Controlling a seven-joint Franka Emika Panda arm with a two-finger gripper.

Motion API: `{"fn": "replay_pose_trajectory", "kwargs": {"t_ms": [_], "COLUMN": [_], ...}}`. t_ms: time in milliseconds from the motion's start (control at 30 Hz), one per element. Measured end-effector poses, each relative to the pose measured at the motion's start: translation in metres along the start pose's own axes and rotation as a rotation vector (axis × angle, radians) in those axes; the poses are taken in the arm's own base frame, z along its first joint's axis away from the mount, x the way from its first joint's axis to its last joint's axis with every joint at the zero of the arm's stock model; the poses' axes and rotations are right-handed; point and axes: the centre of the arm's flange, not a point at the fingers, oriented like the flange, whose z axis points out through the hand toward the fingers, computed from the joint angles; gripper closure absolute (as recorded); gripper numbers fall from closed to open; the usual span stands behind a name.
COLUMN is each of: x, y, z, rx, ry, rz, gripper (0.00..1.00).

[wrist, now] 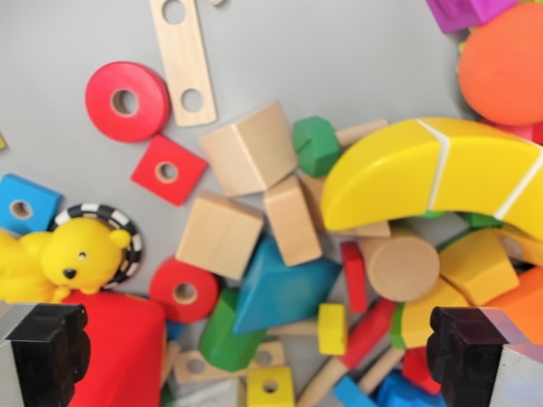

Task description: Pick an object from the bin

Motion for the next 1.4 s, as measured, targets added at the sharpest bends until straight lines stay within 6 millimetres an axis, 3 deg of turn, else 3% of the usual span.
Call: {"fn": "replay_pose_trajectory", "kwargs": {"t_ms": [1400], "x": [-0.019], "y": [-0.075], "z": [0.075], "rx": [0.004], "ry": [-0.005], "rz": [-0.53], "gripper": [0.0]}}
